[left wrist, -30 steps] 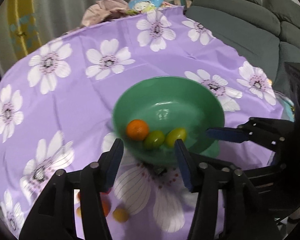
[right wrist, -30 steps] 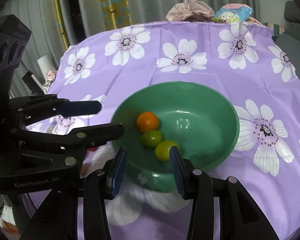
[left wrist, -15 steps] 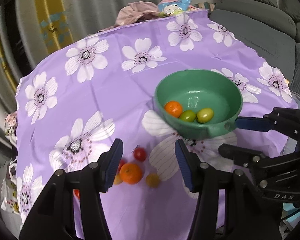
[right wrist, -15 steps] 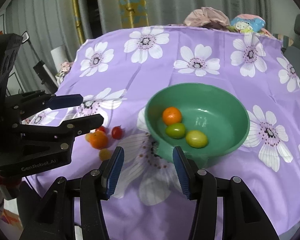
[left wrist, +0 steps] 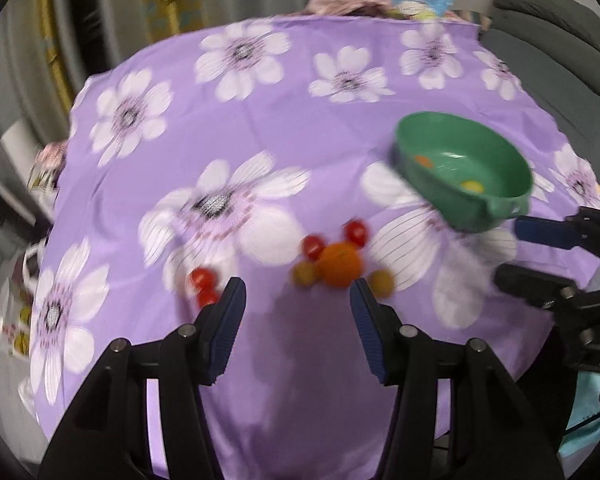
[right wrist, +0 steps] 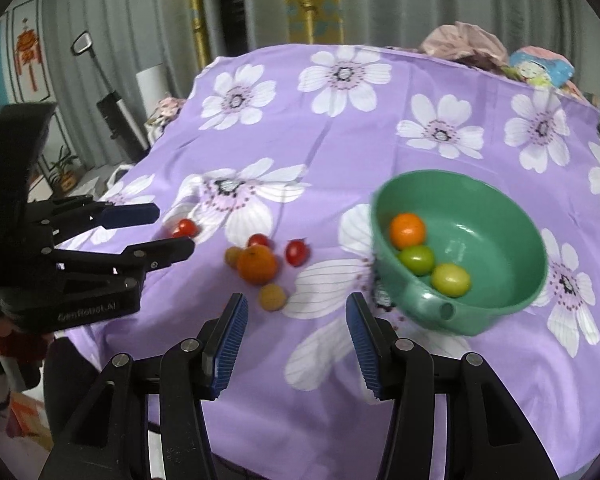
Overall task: Organize fruits
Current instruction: 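Move the left gripper back to the fruits toward the mandarin orange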
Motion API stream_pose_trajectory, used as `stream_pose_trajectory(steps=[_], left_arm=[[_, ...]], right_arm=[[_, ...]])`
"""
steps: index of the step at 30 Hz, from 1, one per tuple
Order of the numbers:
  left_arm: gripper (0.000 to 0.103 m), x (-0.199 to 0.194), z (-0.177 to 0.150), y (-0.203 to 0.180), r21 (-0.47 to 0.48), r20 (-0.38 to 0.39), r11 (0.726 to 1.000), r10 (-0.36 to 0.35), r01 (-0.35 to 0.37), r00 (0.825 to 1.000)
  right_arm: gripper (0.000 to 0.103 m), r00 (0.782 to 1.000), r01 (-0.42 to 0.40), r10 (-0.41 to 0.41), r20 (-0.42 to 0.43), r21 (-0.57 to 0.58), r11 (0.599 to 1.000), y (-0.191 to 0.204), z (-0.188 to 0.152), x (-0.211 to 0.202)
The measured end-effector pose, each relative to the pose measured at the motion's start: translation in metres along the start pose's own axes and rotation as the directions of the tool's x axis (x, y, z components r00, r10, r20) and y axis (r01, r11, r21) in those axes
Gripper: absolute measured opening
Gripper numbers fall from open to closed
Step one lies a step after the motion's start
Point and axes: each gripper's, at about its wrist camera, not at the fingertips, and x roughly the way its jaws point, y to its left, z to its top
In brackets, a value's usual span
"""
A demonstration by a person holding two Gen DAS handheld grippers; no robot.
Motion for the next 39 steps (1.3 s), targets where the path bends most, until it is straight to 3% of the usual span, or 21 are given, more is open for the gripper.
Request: stream_pose_trajectory(steps=[6, 14, 22, 26, 31, 39], left_arm=[[0.054, 0.008, -0.024, 0.035, -0.102, -0.066, 0.995, 0.017, -0.024, 0.998], [0.053, 0.020, -0.041, 0.048, -0.216, -0.115, 0.970, -0.140, 0.113, 0.983], [0.053, 0.023, -0.041, 0.047, -0.205, -0.093, 0.958, -0.221, 0.199, 0.971], [0.053, 0.032, -0.041, 0.047, -0.242, -0.118, 0.937, -0.285, 0.251, 0.951], [0.053, 0.041, -0.036, 0.050, -0.324, -0.127, 0.886, -0.389, 0.333, 0.912], [0.053, 0.054, -0.021, 0.043, -0.343, -0.144, 0.852, -0.464, 0.396, 0.874]], right_arm=[[0.052, 0.999, -0.029, 0.028, -0.032, -0.026, 0.999, 0.014, -0.002, 0.010], [0.052, 0.996, -0.045, 0.043, -0.082, -0.031, 0.998, 0.025, -0.006, 0.028], [0.052, 0.990, -0.060, 0.056, -0.126, -0.026, 0.998, 0.028, -0.008, 0.046], [0.052, 0.988, -0.072, 0.067, -0.141, -0.028, 0.997, 0.029, -0.008, 0.055], [0.052, 0.985, -0.086, 0.080, -0.153, -0.033, 0.996, 0.031, -0.004, 0.066], [0.052, 0.982, -0.091, 0.084, -0.167, -0.036, 0.995, 0.025, 0.002, 0.084]])
